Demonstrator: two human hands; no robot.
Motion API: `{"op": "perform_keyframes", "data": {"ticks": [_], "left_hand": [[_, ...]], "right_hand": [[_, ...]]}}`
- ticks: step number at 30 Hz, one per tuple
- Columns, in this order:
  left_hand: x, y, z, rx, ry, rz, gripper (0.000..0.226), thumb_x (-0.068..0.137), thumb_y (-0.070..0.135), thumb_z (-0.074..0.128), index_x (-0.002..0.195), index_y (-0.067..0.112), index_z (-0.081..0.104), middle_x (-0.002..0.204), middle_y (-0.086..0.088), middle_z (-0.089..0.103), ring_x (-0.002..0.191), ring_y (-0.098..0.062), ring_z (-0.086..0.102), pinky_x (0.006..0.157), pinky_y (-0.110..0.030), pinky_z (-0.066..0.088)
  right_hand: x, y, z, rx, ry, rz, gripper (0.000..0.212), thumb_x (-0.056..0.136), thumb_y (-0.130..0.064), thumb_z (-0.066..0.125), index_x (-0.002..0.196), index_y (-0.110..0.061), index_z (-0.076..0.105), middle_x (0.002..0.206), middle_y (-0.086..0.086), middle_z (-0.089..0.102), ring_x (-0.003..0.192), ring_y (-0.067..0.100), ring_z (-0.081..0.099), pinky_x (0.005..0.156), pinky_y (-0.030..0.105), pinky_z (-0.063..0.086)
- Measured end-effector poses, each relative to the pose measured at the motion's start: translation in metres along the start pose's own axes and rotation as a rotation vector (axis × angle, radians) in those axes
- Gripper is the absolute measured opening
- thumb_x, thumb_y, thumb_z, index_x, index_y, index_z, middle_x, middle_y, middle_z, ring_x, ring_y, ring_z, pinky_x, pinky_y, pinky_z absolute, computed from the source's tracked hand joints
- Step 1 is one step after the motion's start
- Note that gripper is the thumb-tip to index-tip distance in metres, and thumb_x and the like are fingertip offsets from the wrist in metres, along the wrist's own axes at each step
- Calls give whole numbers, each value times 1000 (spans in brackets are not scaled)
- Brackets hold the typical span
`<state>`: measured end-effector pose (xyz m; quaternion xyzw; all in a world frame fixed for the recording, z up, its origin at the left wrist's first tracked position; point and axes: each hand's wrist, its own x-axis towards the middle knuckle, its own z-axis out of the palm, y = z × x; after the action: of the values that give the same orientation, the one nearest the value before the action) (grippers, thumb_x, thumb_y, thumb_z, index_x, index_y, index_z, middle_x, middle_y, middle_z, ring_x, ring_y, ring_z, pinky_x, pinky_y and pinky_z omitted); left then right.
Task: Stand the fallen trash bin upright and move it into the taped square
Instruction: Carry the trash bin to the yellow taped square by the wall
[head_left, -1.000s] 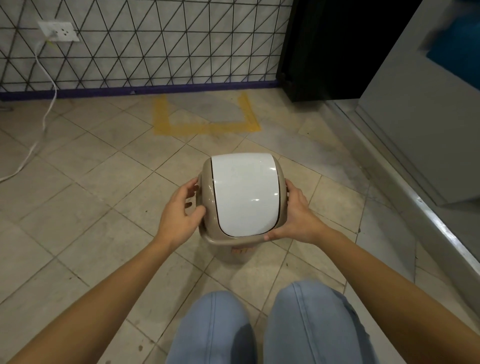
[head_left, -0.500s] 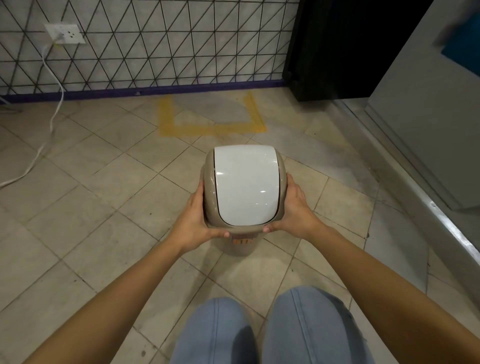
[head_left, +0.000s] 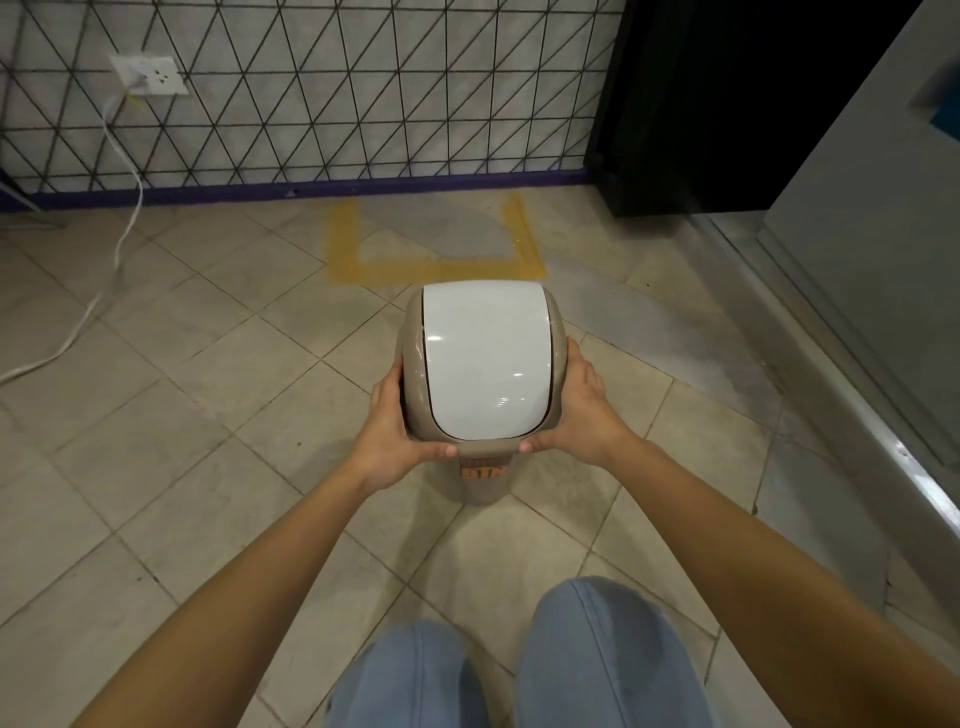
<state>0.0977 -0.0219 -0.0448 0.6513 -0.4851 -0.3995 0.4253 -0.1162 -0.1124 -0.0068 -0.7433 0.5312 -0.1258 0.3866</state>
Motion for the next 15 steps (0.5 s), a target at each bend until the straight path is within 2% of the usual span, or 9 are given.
{"op": "perform_keyframes", "data": {"ticks": [6, 15], "left_hand": [[17, 1, -1, -7, 14, -28, 130, 46, 27, 88, 149, 27, 8, 146, 2, 24, 139, -18, 24, 109, -48, 34], [37, 5, -6, 71, 66, -25, 124, 49, 17, 92, 147, 25, 18, 138, 0, 32, 133, -20, 33, 106, -45, 38]], "right_hand": [[21, 1, -6, 20, -10, -17, 142, 46, -16, 91, 148, -18, -7, 149, 7, 20, 141, 24, 13, 116, 43, 20], [45, 0, -9, 15, -24, -23, 142, 47, -19, 92, 148, -15, -8, 148, 9, 21, 139, 24, 13, 114, 40, 21]]}}
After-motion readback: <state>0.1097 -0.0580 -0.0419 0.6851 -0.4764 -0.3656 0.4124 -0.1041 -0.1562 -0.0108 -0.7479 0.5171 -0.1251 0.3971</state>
